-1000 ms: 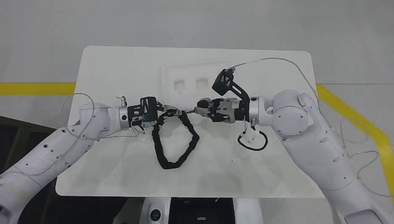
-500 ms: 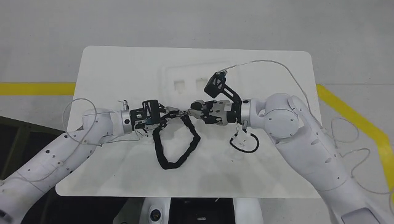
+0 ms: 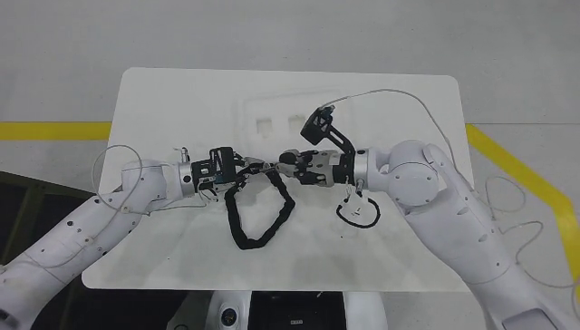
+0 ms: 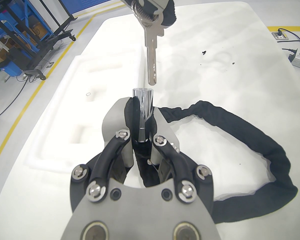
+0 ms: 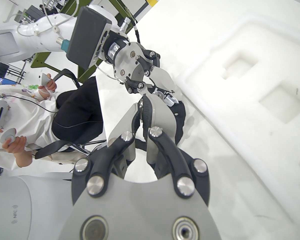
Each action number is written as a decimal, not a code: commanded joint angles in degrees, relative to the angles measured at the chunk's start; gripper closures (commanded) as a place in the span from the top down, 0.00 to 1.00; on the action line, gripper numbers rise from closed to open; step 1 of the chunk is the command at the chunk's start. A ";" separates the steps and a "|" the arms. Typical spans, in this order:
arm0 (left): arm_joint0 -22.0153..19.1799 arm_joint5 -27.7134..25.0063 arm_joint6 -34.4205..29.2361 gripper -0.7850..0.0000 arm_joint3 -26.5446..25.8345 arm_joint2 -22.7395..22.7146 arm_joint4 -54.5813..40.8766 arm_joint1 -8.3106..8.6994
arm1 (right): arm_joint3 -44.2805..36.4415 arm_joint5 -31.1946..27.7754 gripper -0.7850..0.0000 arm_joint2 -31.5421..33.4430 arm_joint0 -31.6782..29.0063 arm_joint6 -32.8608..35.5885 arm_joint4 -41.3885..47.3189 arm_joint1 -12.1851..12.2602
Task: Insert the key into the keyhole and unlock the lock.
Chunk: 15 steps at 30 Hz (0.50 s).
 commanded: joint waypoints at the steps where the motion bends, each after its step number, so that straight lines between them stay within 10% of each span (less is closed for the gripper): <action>1: 0.50 0.84 0.80 0.00 -0.10 -0.46 0.57 -0.12 | -0.46 1.63 0.00 0.47 -0.13 1.16 1.83 0.08; 15: 1.28 2.72 17.53 0.00 5.59 -1.98 11.31 -1.48 | -6.01 18.82 0.00 2.97 -2.35 5.16 6.53 0.65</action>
